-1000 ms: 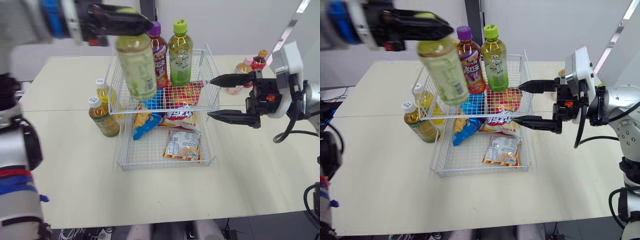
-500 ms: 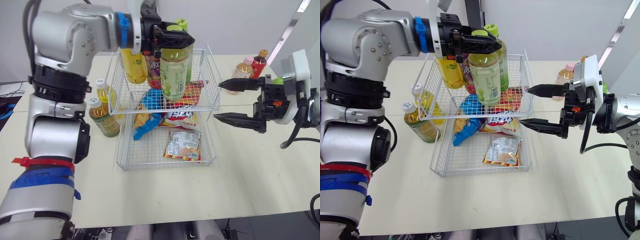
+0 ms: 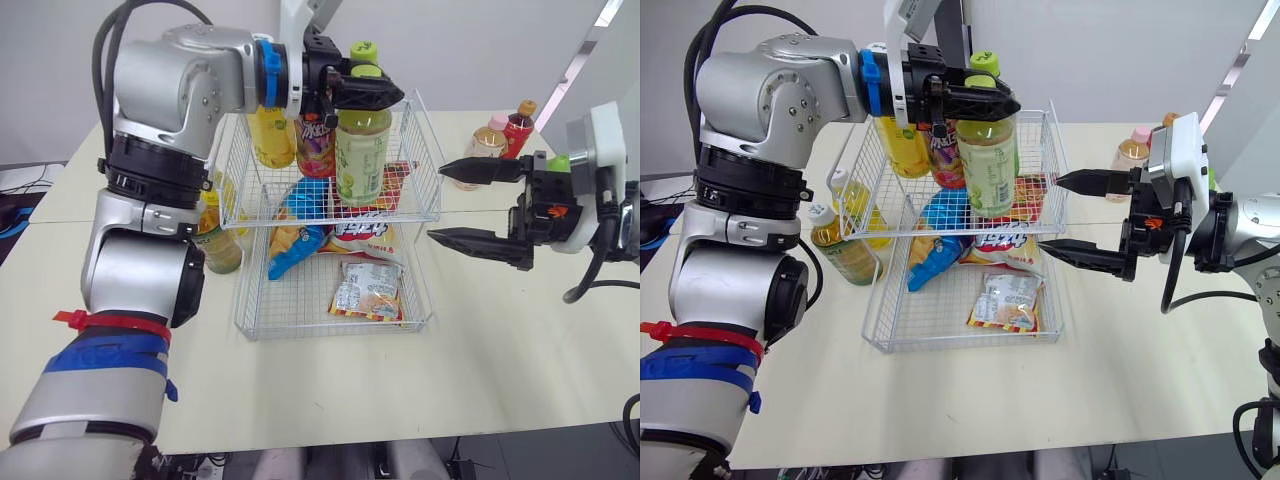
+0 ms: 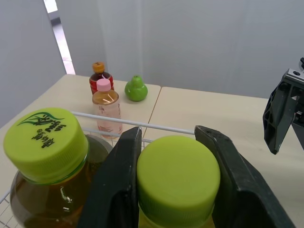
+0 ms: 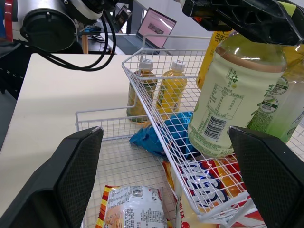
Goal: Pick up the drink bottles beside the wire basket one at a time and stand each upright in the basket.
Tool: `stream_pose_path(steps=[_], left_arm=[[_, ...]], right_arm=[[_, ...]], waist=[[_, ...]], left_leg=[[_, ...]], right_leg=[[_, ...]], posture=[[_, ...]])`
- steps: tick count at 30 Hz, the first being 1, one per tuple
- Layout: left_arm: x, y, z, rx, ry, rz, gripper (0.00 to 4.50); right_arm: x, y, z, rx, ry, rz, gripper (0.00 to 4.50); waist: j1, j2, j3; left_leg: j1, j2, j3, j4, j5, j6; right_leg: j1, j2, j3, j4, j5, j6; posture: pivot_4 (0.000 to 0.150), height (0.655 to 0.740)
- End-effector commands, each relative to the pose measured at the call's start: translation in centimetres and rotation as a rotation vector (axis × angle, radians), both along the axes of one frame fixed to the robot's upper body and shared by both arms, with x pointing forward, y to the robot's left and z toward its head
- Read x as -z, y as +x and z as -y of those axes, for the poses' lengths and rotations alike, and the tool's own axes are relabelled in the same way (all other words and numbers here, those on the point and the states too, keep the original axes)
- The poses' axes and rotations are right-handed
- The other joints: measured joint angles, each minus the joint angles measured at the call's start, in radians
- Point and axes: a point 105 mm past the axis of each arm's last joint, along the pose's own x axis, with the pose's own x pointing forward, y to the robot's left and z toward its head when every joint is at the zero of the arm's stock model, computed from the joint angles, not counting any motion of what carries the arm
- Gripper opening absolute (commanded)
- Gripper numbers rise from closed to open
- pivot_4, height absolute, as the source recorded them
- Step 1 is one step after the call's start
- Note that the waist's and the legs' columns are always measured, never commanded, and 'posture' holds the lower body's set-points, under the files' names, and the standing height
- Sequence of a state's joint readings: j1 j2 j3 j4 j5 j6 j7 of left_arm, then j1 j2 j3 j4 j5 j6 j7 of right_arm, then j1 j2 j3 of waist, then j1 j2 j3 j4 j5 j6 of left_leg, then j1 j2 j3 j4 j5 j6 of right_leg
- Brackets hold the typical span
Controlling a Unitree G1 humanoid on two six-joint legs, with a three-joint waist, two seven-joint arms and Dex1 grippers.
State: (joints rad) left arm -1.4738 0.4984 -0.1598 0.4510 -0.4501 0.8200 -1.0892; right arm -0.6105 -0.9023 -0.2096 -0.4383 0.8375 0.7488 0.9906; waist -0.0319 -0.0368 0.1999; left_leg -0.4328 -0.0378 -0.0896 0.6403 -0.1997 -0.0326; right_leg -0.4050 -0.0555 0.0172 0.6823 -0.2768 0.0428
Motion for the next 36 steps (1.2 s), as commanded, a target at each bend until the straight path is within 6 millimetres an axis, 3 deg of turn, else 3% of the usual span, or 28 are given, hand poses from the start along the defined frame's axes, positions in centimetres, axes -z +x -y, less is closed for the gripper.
stream_pose_path(steps=[1, 6, 12, 14, 24, 32, 36], left_arm=[[-2.2, -1.0, 0.1, 0.039, -0.030, 0.078, 2.98], [-3.7, -2.3, -1.1, 0.058, -0.036, 0.128, 4.48], [-4.8, -4.9, -4.1, 0.052, -0.023, 0.150, 4.48], [-5.4, -6.0, -5.9, 0.020, -0.045, 0.152, 4.48], [-5.0, -7.0, -15.6, -0.424, -0.149, 0.243, 4.48], [-0.8, -8.6, -24.1, -0.767, -0.136, 0.232, 4.48], [1.7, -10.0, -27.3, -0.872, -0.157, 0.206, 4.48]], right_arm=[[-1.0, -0.6, 0.1, 0.010, -0.002, 0.057, 4.50], [-1.2, -0.7, 0.1, 0.012, 0.000, 0.060, 4.50], [-1.4, -0.9, -0.1, 0.000, 0.005, 0.058, 4.50], [-1.5, -1.0, -0.4, -0.019, 0.008, 0.058, 4.50], [-1.1, -1.2, -2.2, -0.115, 0.020, 0.035, 4.50], [-0.8, -1.3, -4.5, -0.176, 0.014, 0.035, 4.50], [-0.9, -1.4, -5.2, -0.193, 0.015, 0.040, 4.50]], waist=[[0.000, 0.000, 0.000], [-0.003, 0.000, 0.000], [-0.009, 0.000, 0.000], [-0.010, 0.000, 0.000], [-0.018, 0.000, 0.000], [-0.018, 0.001, 0.000], [-0.014, 0.001, 0.000]], left_leg=[[0.000, 0.000, 0.000, 0.000, 0.000, 0.000], [0.000, 0.000, 0.000, 0.000, 0.000, 0.000], [0.000, 0.001, 0.000, 0.000, 0.000, 0.000], [0.000, 0.001, 0.000, 0.000, 0.000, 0.000], [0.000, 0.001, -0.007, 0.002, 0.000, 0.000], [0.001, 0.002, -0.007, 0.002, 0.000, 0.000], [0.001, 0.002, -0.007, 0.002, 0.000, 0.000]], right_leg=[[0.000, 0.000, 0.000, 0.000, 0.000, 0.000], [0.000, 0.000, 0.000, 0.000, 0.000, 0.000], [0.000, 0.000, 0.000, 0.000, 0.000, 0.000], [0.000, 0.000, 0.000, 0.000, 0.000, 0.000], [0.000, 0.001, 0.000, 0.003, 0.000, 0.000], [-0.001, 0.001, 0.000, 0.003, 0.000, 0.000], [-0.001, 0.000, 0.000, 0.003, 0.000, 0.000]], posture=[[0.150, 0.7359], [0.150, 0.7359], [0.150, 0.7359], [0.150, 0.7359], [0.150, 0.7359], [0.150, 0.7359], [0.150, 0.7359]])
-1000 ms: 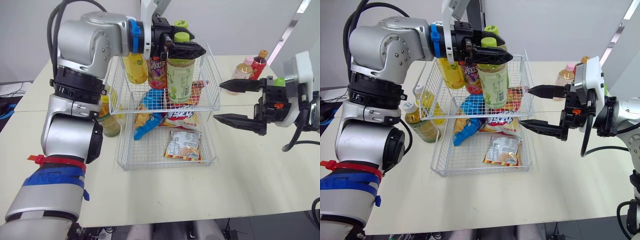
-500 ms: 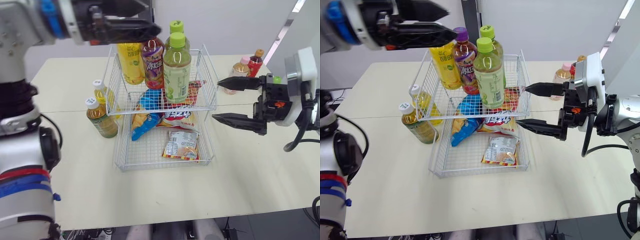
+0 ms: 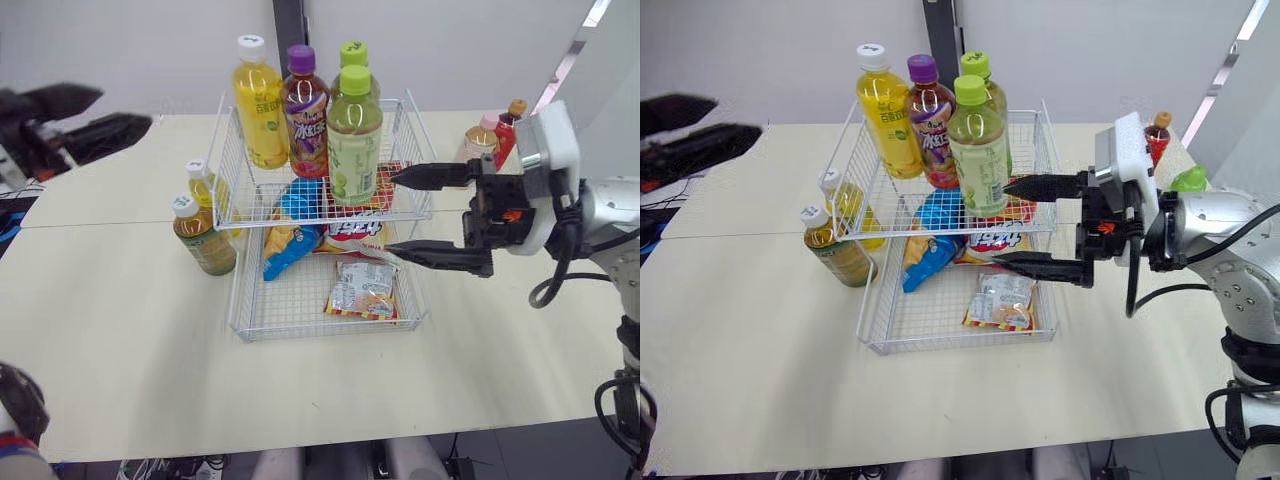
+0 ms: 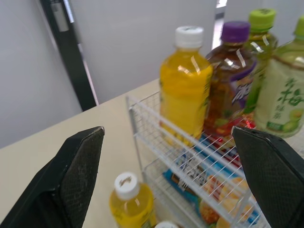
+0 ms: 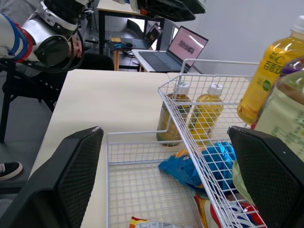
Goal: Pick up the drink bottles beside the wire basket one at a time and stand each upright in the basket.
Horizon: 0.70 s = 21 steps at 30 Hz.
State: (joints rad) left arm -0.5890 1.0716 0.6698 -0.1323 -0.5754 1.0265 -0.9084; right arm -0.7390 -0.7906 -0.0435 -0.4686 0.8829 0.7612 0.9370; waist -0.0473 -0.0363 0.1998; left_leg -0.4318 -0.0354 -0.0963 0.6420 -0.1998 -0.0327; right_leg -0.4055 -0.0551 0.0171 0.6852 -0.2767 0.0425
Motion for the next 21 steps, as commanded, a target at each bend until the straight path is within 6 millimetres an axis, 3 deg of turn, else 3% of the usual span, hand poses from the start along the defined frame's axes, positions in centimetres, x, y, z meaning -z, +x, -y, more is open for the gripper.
stream_pose_path(steps=[1, 8, 13, 21], left_arm=[[-0.4, -2.2, -2.0, -0.080, 0.019, 0.085, 4.48], [3.5, -3.4, -4.2, -0.148, 0.004, 0.003, 4.48], [6.3, -2.8, -2.1, -0.115, -0.004, -0.038, 4.48], [8.0, -0.5, 1.3, -0.138, -0.098, -0.004, 4.48]], right_arm=[[-0.9, -0.5, -0.5, -0.014, 0.002, 0.052, 4.50], [-1.2, -0.5, -0.7, -0.023, 0.012, 0.048, 4.50], [-1.3, -0.1, 0.1, 0.003, 0.005, 0.058, 4.50], [-1.1, 0.2, 0.4, 0.021, -0.022, 0.066, 4.50]], waist=[[0.002, 0.000, 0.000], [0.021, 0.000, 0.000], [0.023, 0.000, 0.000], [0.021, -0.001, -0.001]], left_leg=[[0.000, 0.000, 0.000, 0.000, 0.000, 0.000], [0.000, 0.002, 0.000, 0.000, 0.000, 0.000], [0.000, 0.002, 0.001, 0.000, 0.000, 0.000], [0.001, 0.005, 0.003, 0.000, 0.000, 0.000]], right_leg=[[0.000, 0.000, 0.000, -0.001, 0.000, 0.000], [0.001, -0.002, -0.001, -0.004, 0.001, -0.002], [0.001, -0.003, 0.000, -0.004, 0.001, -0.002], [0.001, -0.001, 0.000, -0.004, 0.004, -0.004]], posture=[[0.150, 0.7359], [0.150, 0.7359], [0.150, 0.7359], [0.150, 0.7359]])
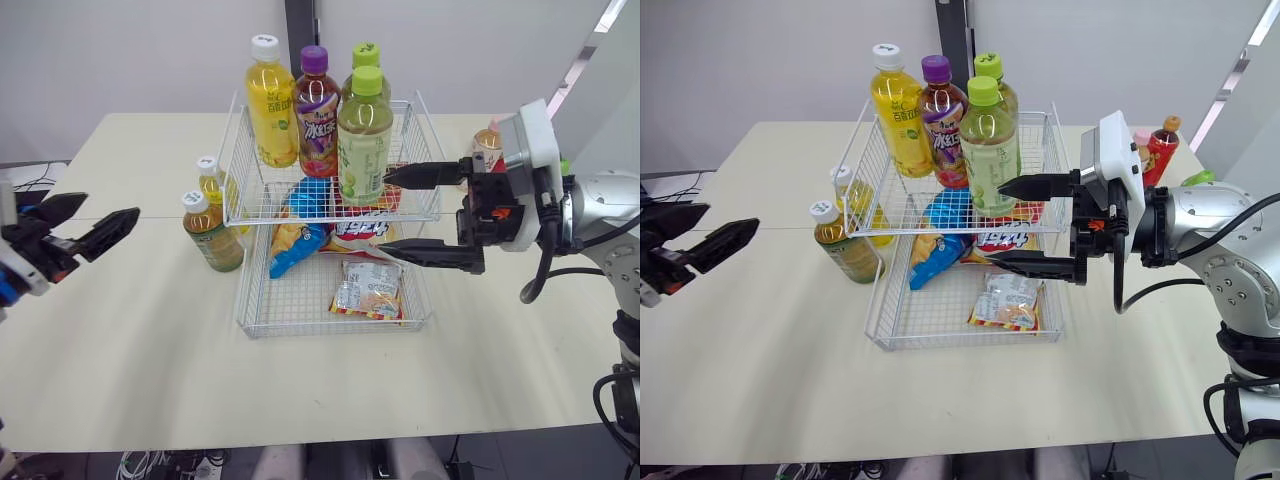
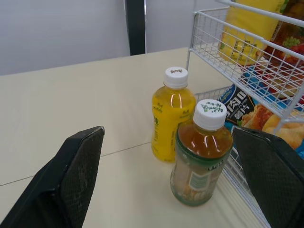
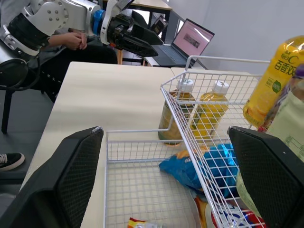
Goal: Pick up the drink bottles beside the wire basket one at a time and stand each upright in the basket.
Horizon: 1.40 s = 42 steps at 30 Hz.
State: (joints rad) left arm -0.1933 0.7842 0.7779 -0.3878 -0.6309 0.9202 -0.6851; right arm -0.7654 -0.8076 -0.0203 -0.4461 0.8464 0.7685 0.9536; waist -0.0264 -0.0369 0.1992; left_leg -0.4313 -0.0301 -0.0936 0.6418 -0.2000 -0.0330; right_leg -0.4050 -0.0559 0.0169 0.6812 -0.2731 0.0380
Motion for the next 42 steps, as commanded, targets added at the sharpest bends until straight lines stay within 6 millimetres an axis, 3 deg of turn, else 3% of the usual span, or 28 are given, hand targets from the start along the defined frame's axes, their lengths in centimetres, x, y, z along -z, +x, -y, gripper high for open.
stream_pose_path(steps=[1, 16, 21, 29, 32, 40, 42], left_arm=[[-0.7, 0.8, 2.0, 0.003, -0.009, 0.061, 4.48], [0.7, 6.4, 5.1, -0.153, -0.012, 0.030, 4.48], [1.9, 6.9, 5.8, -0.153, -0.020, -0.001, 4.48], [2.1, 7.3, 6.1, -0.153, -0.018, -0.004, 4.48], [2.1, 7.3, 6.0, -0.154, -0.014, 0.000, 3.96], [2.8, 7.3, 5.9, -0.144, -0.011, -0.015, 1.51], [2.7, 7.1, 5.8, -0.144, -0.009, -0.012, 1.38]], right_arm=[[-1.2, -0.3, 0.3, -0.002, 0.015, 0.063, 4.50], [-1.3, -0.3, -0.1, -0.010, 0.007, 0.059, 4.50], [-1.3, -0.3, -0.1, -0.009, 0.007, 0.055, 4.50], [-1.3, -0.3, -0.1, -0.005, 0.007, 0.050, 4.50], [-1.3, -0.2, -0.1, -0.003, 0.005, 0.048, 4.50], [-1.3, -0.3, -0.1, -0.003, 0.004, 0.044, 4.50], [-1.3, -0.3, -0.1, -0.001, 0.003, 0.045, 4.50]], waist=[[0.000, 0.000, 0.000], [0.000, 0.000, 0.000], [-0.001, 0.000, 0.000], [-0.001, 0.000, 0.000], [-0.001, 0.000, 0.000], [0.000, 0.000, 0.000], [0.000, 0.000, 0.000]], left_leg=[[0.000, 0.000, 0.000, 0.000, 0.000, 0.000], [0.000, 0.000, 0.006, 0.000, 0.000, 0.000], [0.000, 0.000, 0.007, 0.000, 0.000, 0.000], [0.000, 0.000, 0.007, 0.000, 0.000, 0.000], [0.000, 0.000, 0.007, 0.000, 0.000, 0.000], [0.000, 0.000, 0.007, 0.000, 0.000, 0.000], [0.000, 0.000, 0.007, 0.000, 0.000, 0.000]], right_leg=[[0.000, 0.000, 0.000, 0.000, 0.000, 0.000], [0.000, 0.003, 0.000, 0.000, 0.001, 0.000], [0.000, 0.003, 0.000, 0.000, 0.001, 0.000], [0.000, 0.003, 0.000, 0.000, 0.001, 0.000], [0.000, 0.003, 0.000, 0.000, 0.001, 0.000], [0.000, 0.003, 0.000, 0.000, 0.001, 0.000], [0.000, 0.003, 0.000, 0.000, 0.001, 0.000]], posture=[[0.150, 0.7359], [0.150, 0.7359], [0.150, 0.7359], [0.150, 0.7359], [0.150, 0.7359], [0.150, 0.7359], [0.150, 0.7359]])
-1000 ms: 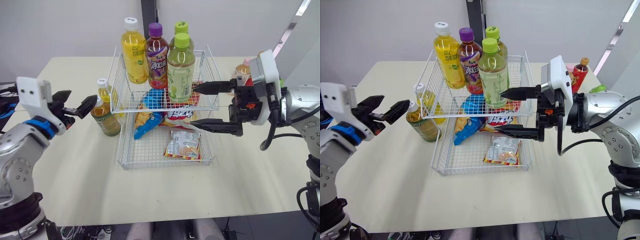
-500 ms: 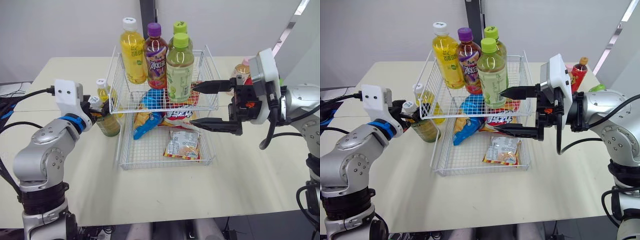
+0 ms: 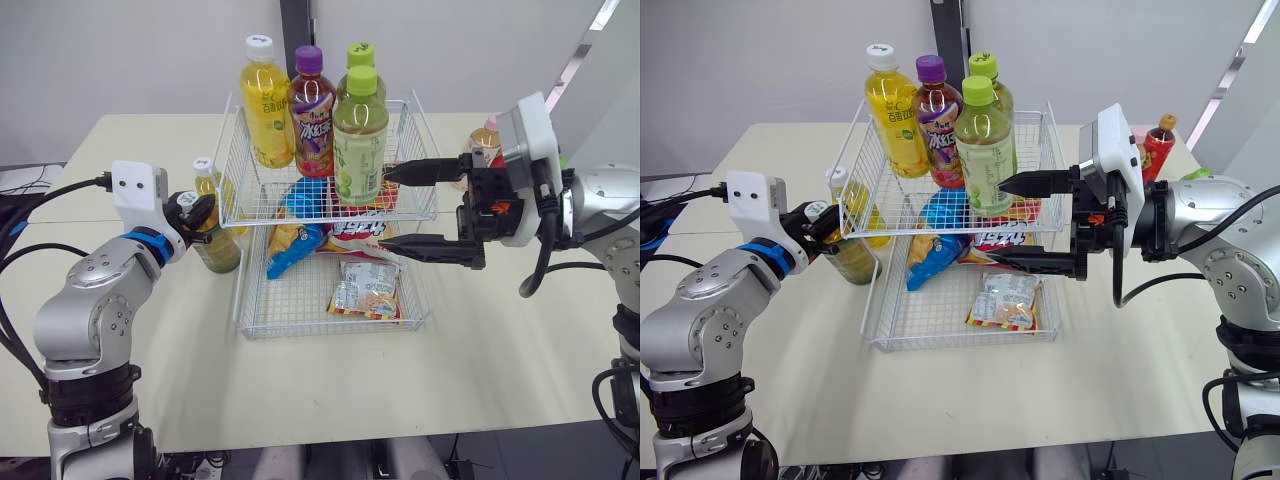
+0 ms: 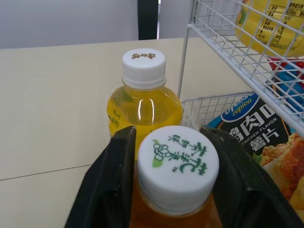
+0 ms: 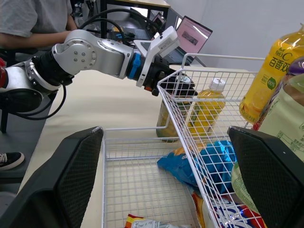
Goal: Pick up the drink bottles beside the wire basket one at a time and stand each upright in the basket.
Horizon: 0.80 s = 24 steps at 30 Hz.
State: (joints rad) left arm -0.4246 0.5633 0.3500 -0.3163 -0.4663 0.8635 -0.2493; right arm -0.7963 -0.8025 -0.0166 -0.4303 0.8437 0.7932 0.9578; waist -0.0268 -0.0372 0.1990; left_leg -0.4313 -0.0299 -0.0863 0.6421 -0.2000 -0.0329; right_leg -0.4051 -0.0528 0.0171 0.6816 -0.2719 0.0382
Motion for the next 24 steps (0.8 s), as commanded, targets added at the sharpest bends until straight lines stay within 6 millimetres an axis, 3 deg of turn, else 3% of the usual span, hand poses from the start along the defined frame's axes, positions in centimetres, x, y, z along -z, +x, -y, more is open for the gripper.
stream_pose_path(steps=[1, 4, 11, 15, 19, 24], left_arm=[[-0.7, -0.5, -0.2, 0.003, 0.021, 0.033, 1.38], [-1.4, -1.3, -0.4, 0.021, 0.022, 0.057, 1.38], [-6.3, -4.6, -2.6, 0.065, 0.100, 0.132, 1.38], [-11.0, -5.6, -3.6, 0.134, 0.101, 0.167, 1.38], [-15.4, -7.0, -2.1, 0.314, 0.115, 0.167, 1.38], [-21.2, -7.7, -1.4, 0.394, 0.083, 0.252, 1.38]], right_arm=[[-0.9, -0.6, 0.0, -0.001, 0.008, 0.052, 4.50], [-0.8, -0.5, 0.1, 0.007, 0.007, 0.055, 4.50], [-0.5, -0.1, 0.2, 0.027, 0.000, 0.063, 4.50], [-0.2, 0.2, 0.1, 0.029, -0.006, 0.056, 4.50], [0.2, 0.5, 0.0, 0.026, -0.012, 0.050, 4.50], [0.0, 0.2, 2.0, 0.037, -0.009, 0.044, 4.50]], waist=[[0.000, 0.000, 0.000], [-0.002, 0.000, 0.000], [-0.003, 0.000, 0.000], [-0.001, -0.001, 0.001], [0.001, -0.001, 0.001], [-0.001, -0.001, 0.001]], left_leg=[[0.000, 0.000, 0.000, 0.000, 0.000, 0.000], [0.000, 0.000, 0.000, 0.000, 0.000, 0.000], [0.000, 0.002, 0.000, -0.001, 0.000, 0.000], [0.000, 0.002, 0.000, 0.000, 0.000, 0.000], [-0.001, 0.001, 0.000, 0.000, 0.000, 0.000], [-0.001, 0.000, 0.000, 0.000, 0.000, 0.000]], right_leg=[[0.000, 0.000, 0.000, 0.000, 0.000, 0.000], [0.000, 0.000, 0.000, 0.000, 0.000, 0.000], [-0.001, 0.000, 0.000, 0.000, 0.000, 0.000], [-0.001, 0.001, -0.001, -0.001, 0.000, 0.000], [0.000, 0.003, -0.001, -0.001, 0.000, 0.000], [0.000, 0.002, -0.002, -0.001, 0.000, 0.001]], posture=[[0.150, 0.7359], [0.150, 0.7359], [0.150, 0.7359], [0.150, 0.7359], [0.150, 0.7359], [0.150, 0.7359]])
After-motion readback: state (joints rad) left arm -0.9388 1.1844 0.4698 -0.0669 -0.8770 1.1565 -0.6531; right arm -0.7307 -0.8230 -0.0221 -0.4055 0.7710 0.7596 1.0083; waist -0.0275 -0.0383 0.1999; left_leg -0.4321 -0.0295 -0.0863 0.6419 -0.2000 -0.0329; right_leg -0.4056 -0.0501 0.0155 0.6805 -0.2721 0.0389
